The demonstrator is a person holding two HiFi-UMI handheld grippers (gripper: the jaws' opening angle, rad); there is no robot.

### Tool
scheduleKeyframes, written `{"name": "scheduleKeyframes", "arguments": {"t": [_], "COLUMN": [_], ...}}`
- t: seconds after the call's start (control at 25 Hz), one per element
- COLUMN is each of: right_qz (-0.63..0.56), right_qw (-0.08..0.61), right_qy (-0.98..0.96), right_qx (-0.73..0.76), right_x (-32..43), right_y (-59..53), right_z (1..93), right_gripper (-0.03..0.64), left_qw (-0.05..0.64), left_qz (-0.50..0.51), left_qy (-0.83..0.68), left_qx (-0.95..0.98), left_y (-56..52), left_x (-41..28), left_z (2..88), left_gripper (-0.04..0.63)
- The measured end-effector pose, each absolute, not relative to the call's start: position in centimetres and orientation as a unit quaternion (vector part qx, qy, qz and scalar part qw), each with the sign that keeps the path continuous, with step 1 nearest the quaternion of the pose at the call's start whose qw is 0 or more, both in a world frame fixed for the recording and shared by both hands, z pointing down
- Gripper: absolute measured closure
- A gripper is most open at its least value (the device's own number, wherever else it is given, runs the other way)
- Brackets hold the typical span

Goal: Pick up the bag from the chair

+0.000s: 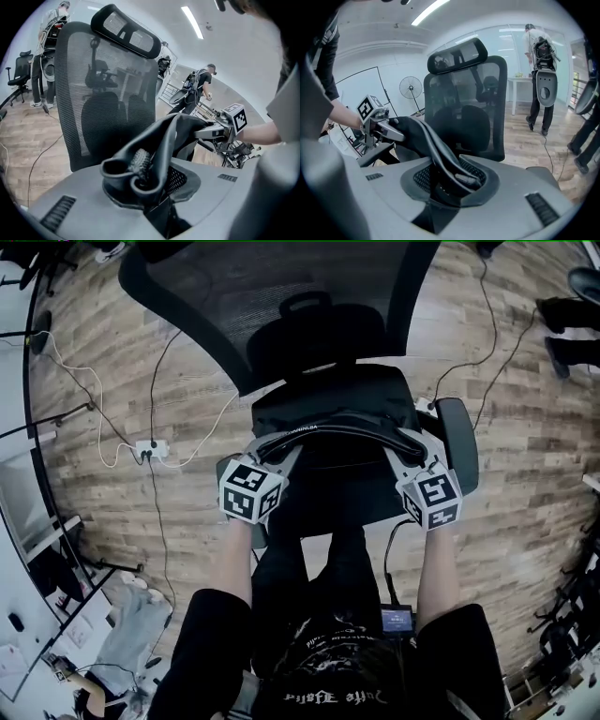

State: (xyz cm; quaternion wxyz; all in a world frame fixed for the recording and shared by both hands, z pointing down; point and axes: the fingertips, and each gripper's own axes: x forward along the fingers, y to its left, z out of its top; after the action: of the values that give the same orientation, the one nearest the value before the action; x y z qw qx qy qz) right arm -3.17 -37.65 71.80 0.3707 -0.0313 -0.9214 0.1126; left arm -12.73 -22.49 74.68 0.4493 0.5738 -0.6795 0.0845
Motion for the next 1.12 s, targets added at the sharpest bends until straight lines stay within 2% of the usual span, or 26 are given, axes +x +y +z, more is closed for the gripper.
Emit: {"name": "scheduleKeyframes", "arguments": {"t": [1.12], "right_qz": [0.076], "right_qw": [0.331], "right_qy": [-0.94], "right_qx": [0.012], "right_x": [2.4], "right_y": [-33.9], "right_z": [54.2], "right_gripper": [0.502], "left_qw": [0.391], "left_qz": [0.091], "left_qy": [-0.699], "left_qx": [0.592], "left_y": [-19.0], "left_x": [-7.6], "left_z": [57.6], "left_gripper": [0.506]}}
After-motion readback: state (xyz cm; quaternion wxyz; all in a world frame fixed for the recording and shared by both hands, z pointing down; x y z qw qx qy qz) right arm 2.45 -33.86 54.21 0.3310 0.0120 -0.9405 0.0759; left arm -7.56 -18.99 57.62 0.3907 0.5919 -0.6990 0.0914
